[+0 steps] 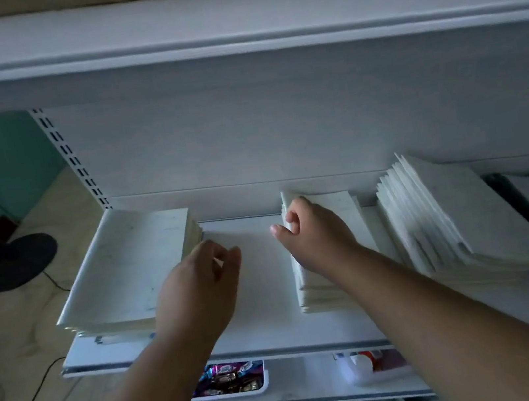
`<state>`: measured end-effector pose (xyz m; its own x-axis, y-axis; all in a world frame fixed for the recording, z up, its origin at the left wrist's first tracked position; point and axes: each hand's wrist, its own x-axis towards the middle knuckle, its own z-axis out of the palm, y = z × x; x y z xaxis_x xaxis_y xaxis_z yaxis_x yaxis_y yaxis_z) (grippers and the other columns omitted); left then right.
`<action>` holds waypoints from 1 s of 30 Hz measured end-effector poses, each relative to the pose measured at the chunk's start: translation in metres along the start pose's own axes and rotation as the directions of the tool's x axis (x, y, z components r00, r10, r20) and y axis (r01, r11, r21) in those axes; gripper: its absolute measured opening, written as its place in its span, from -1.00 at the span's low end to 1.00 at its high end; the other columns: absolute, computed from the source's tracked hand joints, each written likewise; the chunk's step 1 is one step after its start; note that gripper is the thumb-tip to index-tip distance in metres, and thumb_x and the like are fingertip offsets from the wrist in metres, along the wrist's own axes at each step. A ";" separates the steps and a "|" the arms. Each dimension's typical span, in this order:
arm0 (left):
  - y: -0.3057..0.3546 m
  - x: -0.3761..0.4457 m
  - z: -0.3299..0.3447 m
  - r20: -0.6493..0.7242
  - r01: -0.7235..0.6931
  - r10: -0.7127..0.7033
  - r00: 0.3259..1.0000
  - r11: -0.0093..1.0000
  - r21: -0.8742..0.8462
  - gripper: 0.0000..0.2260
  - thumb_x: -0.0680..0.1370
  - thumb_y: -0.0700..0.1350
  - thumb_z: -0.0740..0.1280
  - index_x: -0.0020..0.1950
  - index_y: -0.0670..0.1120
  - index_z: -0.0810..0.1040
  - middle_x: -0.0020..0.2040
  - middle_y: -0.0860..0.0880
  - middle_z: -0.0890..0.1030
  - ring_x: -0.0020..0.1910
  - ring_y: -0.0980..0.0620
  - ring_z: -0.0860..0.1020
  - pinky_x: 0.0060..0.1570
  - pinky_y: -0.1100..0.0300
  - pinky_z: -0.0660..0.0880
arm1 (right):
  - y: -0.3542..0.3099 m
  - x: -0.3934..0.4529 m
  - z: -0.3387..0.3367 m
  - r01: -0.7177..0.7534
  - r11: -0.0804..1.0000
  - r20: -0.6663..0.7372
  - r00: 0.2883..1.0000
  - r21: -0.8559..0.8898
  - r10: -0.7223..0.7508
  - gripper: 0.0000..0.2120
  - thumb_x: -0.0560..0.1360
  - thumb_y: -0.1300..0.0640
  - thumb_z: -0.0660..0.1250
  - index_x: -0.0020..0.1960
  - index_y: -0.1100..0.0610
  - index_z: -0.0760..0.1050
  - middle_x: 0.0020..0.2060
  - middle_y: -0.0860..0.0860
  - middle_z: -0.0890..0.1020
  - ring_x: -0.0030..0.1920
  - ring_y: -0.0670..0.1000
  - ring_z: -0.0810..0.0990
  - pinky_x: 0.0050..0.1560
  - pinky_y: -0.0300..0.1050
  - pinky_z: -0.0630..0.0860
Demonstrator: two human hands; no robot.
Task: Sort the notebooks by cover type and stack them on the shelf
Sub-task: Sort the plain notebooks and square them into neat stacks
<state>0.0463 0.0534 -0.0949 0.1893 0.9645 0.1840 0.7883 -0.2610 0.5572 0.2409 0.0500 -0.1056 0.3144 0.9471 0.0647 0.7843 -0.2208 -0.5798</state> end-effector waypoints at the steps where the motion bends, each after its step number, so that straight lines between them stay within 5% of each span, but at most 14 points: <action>1: -0.010 -0.003 -0.015 -0.039 0.033 -0.034 0.999 0.998 -0.049 -0.82 0.60 0.10 0.25 -0.13 0.06 0.50 -0.34 0.10 0.52 -0.32 0.00 0.48 -0.39 0.22 0.30 | -0.012 -0.005 0.006 0.011 0.999 -0.005 1.000 0.035 -0.010 -0.73 0.52 -0.17 0.29 -0.06 0.02 0.36 -0.18 -0.05 0.54 -0.16 0.06 0.52 -0.16 -0.07 0.44; 5: -0.052 -0.010 -0.070 -0.135 0.050 -0.077 0.988 0.981 -0.190 -0.88 0.58 0.07 0.24 -0.10 0.09 0.51 -0.32 0.08 0.61 -0.32 0.12 0.54 -0.35 0.20 0.37 | -0.068 -0.025 0.030 0.028 0.992 -0.041 0.999 0.123 -0.023 -0.76 0.54 -0.15 0.28 -0.11 0.01 0.38 -0.25 -0.08 0.53 -0.23 -0.02 0.50 -0.20 -0.12 0.42; 10: -0.105 -0.019 -0.124 -0.185 -0.012 -0.045 0.982 0.955 -0.295 -0.91 0.59 0.04 0.25 -0.08 0.10 0.51 -0.29 0.08 0.61 -0.30 0.02 0.58 -0.28 -0.01 0.54 | -0.127 -0.046 0.071 0.012 0.989 -0.067 0.998 0.145 -0.002 -0.72 0.54 -0.20 0.27 -0.11 0.01 0.39 -0.27 -0.08 0.52 -0.23 -0.01 0.51 -0.16 -0.06 0.47; 16: -0.146 -0.025 -0.167 -0.216 -0.076 -0.005 0.976 0.928 -0.364 -0.92 0.58 0.01 0.28 -0.11 0.12 0.51 -0.25 0.13 0.61 -0.30 0.03 0.58 -0.21 -0.05 0.57 | -0.158 -0.055 0.119 -0.213 0.971 0.051 0.974 -0.108 0.219 -0.25 0.46 -0.43 0.21 0.28 0.20 0.38 0.10 0.09 0.55 0.08 0.10 0.56 -0.04 -0.09 0.43; 20: -0.156 -0.026 -0.185 -0.210 -0.103 0.023 0.977 0.919 -0.380 -0.92 0.56 0.04 0.27 -0.11 0.13 0.51 -0.25 0.15 0.61 -0.30 0.04 0.58 -0.21 -0.07 0.58 | -0.162 -0.058 0.124 -0.257 0.963 0.097 0.960 -0.083 0.264 -0.48 0.59 -0.18 0.22 0.28 0.26 0.46 -0.01 0.12 0.61 -0.07 0.09 0.55 -0.07 -0.09 0.47; 23: -0.164 -0.025 -0.188 -0.198 -0.096 0.018 0.980 0.916 -0.389 -0.93 0.58 0.01 0.28 -0.10 0.13 0.52 -0.25 0.13 0.61 -0.29 0.04 0.58 -0.23 -0.03 0.57 | -0.165 -0.061 0.113 -0.280 0.952 -0.047 0.960 -0.121 0.276 -0.64 0.61 0.01 0.22 0.29 0.23 0.43 0.04 0.12 0.61 0.00 0.12 0.58 -0.01 -0.05 0.52; 25: -0.167 -0.024 -0.187 -0.168 -0.048 -0.013 0.986 0.932 -0.358 -0.94 0.59 0.03 0.28 -0.02 0.10 0.53 -0.23 0.11 0.60 -0.29 0.06 0.57 -0.26 0.02 0.55 | -0.172 -0.065 0.100 -0.287 0.958 -0.115 0.951 0.016 0.286 -0.68 0.63 0.06 0.19 0.32 0.18 0.40 0.13 0.09 0.59 0.03 0.12 0.56 0.00 -0.05 0.50; 27: -0.169 -0.019 -0.183 -0.077 0.054 -0.081 0.994 0.952 -0.300 -0.74 0.57 0.13 0.29 0.19 0.05 0.48 -0.06 0.16 0.59 -0.22 0.11 0.59 -0.19 0.05 0.55 | -0.188 -0.071 0.089 -0.238 0.926 -0.112 0.953 0.294 0.280 -0.69 0.64 0.05 0.20 0.34 0.13 0.40 0.13 -0.01 0.53 -0.01 0.07 0.53 -0.02 -0.07 0.44; 30: -0.171 -0.010 -0.173 0.164 0.315 -0.270 0.949 0.767 -0.559 -0.55 0.56 0.17 0.33 0.38 0.02 0.39 0.10 0.10 0.61 -0.06 0.01 0.65 -0.07 0.02 0.58 | -0.219 -0.086 0.092 -0.150 0.753 -0.004 0.980 0.641 0.198 -0.76 0.64 0.05 0.24 0.28 0.07 0.45 0.01 0.04 0.59 -0.22 -0.02 0.53 -0.27 -0.15 0.48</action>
<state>-0.1917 0.0819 -0.0521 0.0631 0.9921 -0.1086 0.3368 0.0812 0.9381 -0.0070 0.0388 -0.0589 0.4658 0.8836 -0.0482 0.2009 -0.1586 -0.9667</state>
